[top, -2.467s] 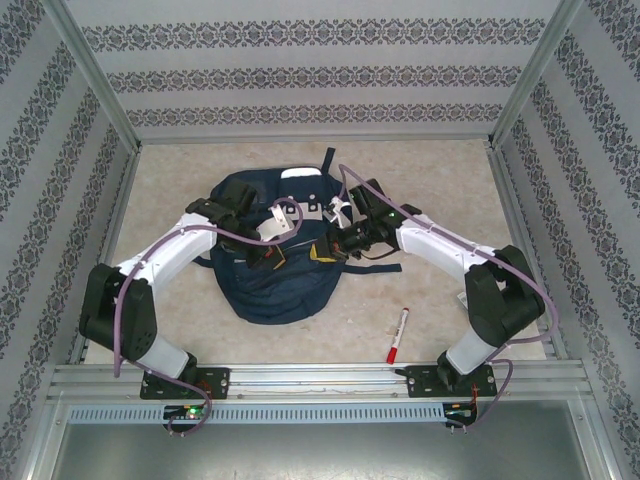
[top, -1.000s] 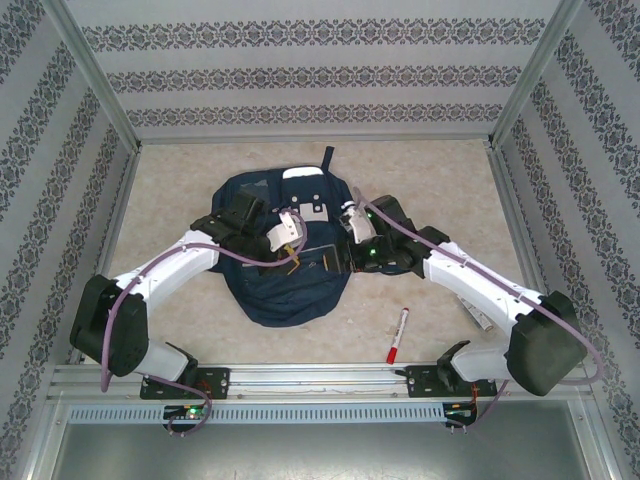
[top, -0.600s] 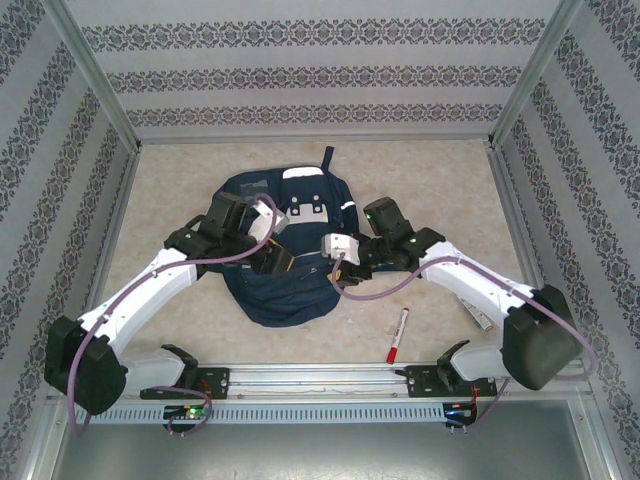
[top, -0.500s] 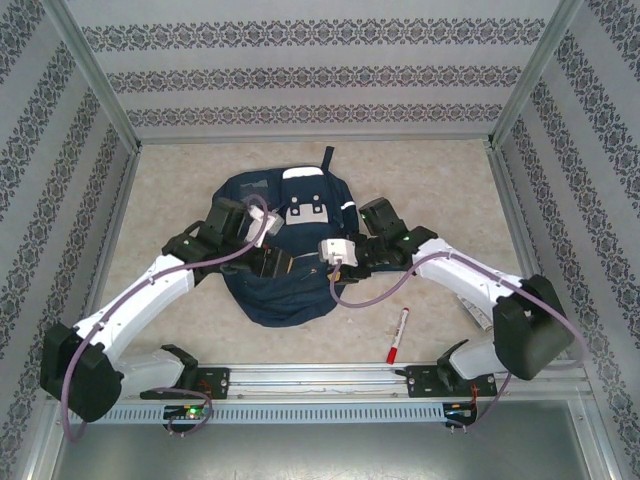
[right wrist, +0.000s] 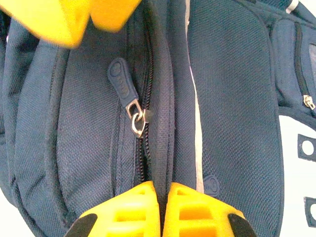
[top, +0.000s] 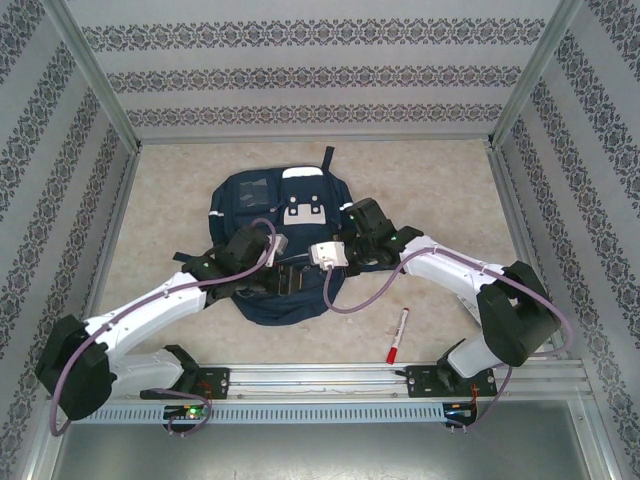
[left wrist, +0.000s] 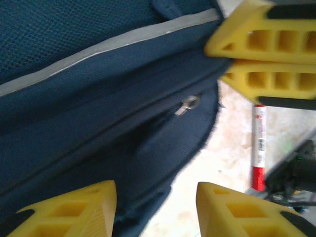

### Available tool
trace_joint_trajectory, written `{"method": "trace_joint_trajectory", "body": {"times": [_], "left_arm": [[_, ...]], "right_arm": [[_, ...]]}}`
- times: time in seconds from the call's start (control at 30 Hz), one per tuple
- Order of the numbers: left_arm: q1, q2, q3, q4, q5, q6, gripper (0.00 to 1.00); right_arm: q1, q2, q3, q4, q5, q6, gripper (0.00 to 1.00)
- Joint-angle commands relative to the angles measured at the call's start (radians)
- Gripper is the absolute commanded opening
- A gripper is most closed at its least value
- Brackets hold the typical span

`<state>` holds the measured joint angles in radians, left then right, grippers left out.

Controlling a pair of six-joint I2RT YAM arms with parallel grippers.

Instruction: Pack books, pencil case, and school supplies into a backpack

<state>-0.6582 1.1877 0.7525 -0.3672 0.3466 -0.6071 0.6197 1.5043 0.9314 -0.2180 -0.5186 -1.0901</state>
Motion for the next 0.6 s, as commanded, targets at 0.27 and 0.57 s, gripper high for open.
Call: {"method": "trace_joint_trajectory", "body": {"times": [0.27, 0.57], "left_arm": [[-0.015, 0.061, 0.058, 0.102, -0.121, 0.029, 0.48], [-0.016, 0.103, 0.046, 0.272, 0.052, 0.148, 0.28]], "right_arm": [[0.023, -0.005, 0.016, 0.055, -0.117, 0.092, 0.0], [0.029, -0.005, 0.035, 0.048, -0.132, 0.108, 0.0]]}}
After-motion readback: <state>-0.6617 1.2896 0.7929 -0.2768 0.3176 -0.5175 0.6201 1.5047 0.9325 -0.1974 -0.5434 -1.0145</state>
